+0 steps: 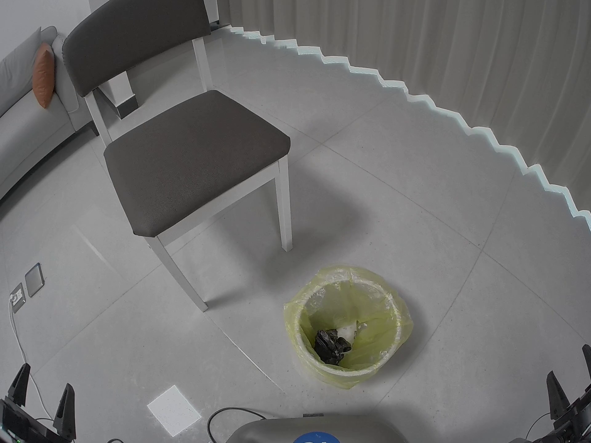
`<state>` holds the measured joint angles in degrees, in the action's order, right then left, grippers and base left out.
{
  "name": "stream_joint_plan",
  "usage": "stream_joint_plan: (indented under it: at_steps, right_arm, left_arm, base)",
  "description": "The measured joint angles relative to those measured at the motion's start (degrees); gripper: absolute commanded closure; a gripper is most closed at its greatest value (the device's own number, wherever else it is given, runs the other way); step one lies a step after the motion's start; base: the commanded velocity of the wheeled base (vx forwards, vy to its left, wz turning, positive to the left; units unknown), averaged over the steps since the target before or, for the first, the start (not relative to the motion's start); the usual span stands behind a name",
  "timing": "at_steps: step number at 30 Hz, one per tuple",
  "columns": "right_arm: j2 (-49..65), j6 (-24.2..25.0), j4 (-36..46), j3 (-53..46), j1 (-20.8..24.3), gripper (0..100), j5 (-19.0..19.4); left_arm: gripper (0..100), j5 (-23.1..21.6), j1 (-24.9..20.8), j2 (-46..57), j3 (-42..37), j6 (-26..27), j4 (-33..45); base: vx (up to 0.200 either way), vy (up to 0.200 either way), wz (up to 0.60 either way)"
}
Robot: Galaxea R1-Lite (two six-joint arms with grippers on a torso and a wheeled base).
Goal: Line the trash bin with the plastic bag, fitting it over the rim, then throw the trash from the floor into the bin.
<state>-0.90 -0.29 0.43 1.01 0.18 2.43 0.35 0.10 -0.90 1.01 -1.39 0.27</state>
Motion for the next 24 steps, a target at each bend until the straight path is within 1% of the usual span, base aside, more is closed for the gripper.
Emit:
stream_joint_plan:
  at_steps: [5,9,15,24]
  right_arm:
    - [0.0,0.95,-0.13,0.0,0.0,0,-0.95]
    - [0.0,1.49,-0.16,0.0,-0.02,0,-3.46]
    - [-0.02,1.71,-0.16,0.0,-0.11,0,-3.99]
    - [-0.02,2.32,-0.43,0.0,-0.11,0,-3.97]
  left_arm:
    - [0,0.05,0.01,0.0,0.0,0.06,-0.02]
    - [0,-0.13,0.01,-0.02,0.0,-0.3,0.09]
    - [0,-1.63,0.0,-0.02,0.0,2.47,0.11]
    - [0,-1.91,-0.02,-0.02,0.0,2.36,0.09]
  base:
    - [0.0,0.0,0.0]
    - [0.0,0.0,0.0]
    - [0.0,0.0,0.0]
    - [0.0,0.0,0.0]
